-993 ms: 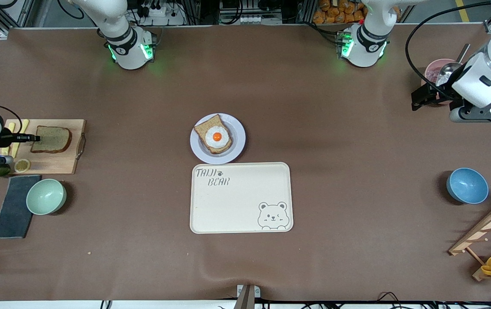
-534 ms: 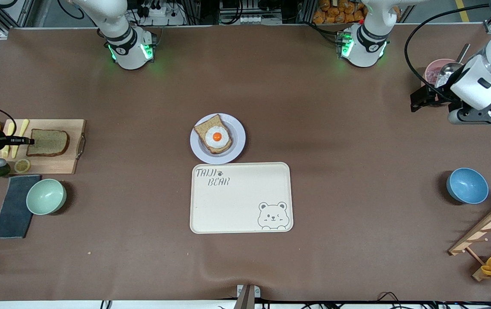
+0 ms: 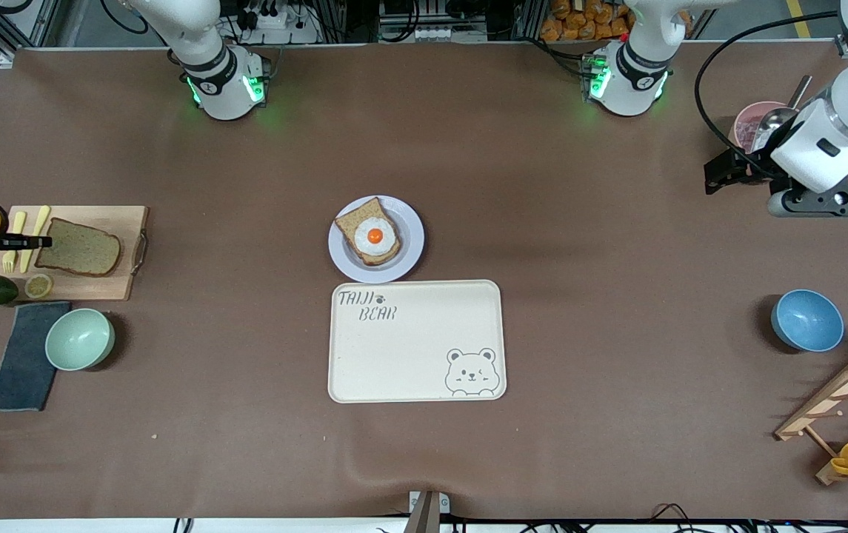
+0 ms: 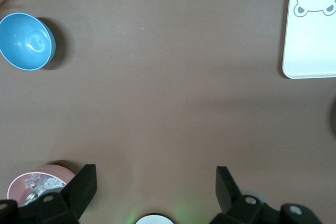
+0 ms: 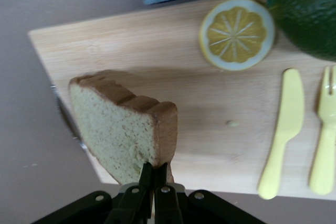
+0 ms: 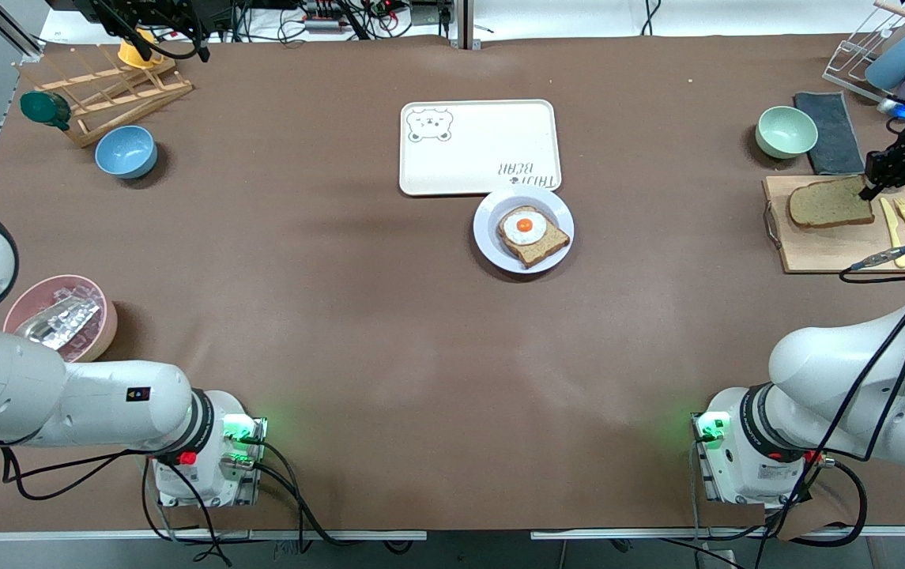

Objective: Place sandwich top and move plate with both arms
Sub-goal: 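Lift the bread slice with the right gripper toward the egg plate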

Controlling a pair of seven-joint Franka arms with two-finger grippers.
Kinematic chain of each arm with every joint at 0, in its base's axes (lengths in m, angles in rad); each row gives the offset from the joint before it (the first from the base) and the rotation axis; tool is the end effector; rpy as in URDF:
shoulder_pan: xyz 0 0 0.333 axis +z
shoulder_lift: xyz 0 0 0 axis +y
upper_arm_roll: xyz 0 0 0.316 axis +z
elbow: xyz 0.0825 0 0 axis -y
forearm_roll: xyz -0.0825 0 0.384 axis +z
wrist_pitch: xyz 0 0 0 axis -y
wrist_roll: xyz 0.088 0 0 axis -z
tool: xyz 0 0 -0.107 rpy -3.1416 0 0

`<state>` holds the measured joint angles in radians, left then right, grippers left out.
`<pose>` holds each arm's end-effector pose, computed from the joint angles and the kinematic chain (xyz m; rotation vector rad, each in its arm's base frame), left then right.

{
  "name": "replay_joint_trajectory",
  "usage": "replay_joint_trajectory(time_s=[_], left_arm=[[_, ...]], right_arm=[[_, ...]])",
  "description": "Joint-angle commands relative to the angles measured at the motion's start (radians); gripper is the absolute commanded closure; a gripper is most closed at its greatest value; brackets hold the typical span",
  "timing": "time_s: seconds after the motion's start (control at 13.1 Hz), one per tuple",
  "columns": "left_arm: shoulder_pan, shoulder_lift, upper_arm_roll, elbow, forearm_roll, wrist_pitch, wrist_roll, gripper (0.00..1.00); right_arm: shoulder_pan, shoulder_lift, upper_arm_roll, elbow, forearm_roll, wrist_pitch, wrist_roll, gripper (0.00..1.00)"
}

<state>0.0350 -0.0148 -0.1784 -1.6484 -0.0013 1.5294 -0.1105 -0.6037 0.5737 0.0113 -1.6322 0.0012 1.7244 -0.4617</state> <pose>0.5370 -0.0784 0.5927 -3.1225 0.0511 0.1616 0.5201 -0.3507 0.2567 -2.8266 0.1861 0.5955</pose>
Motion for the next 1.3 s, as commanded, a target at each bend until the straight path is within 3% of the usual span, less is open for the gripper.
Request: replay_joint_trajectory(time_s=[0.0, 0.53, 0.84, 1.07, 1.22], left_arm=[[0.000, -0.004, -0.003, -0.002, -0.016, 0.011, -0.003, 0.00], [0.000, -0.002, -0.004, -0.007, -0.016, 0.011, -0.003, 0.00], [0.002, 0.001, -0.004, -0.007, -0.016, 0.011, -0.003, 0.00], [0.002, 0.001, -0.004, -0.007, -0.016, 0.014, -0.003, 0.00], [0.005, 0.001, -0.004, -0.007, -0.016, 0.014, -0.001, 0.00]], right_arm=[[0.007, -0.020, 0.004, 0.037, 0.034, -0.083, 0.018, 1.00], [0.042, -0.046, 0.021, 0.058, 0.111, -0.176, 0.006, 1.00], [0.056, -0.048, 0.071, 0.048, 0.216, -0.230, 0.003, 1.00], [0.133, -0.046, 0.095, 0.038, 0.250, -0.238, 0.005, 1.00], [0.188, -0.048, 0.096, -0.001, 0.350, -0.240, 0.008, 1.00]])
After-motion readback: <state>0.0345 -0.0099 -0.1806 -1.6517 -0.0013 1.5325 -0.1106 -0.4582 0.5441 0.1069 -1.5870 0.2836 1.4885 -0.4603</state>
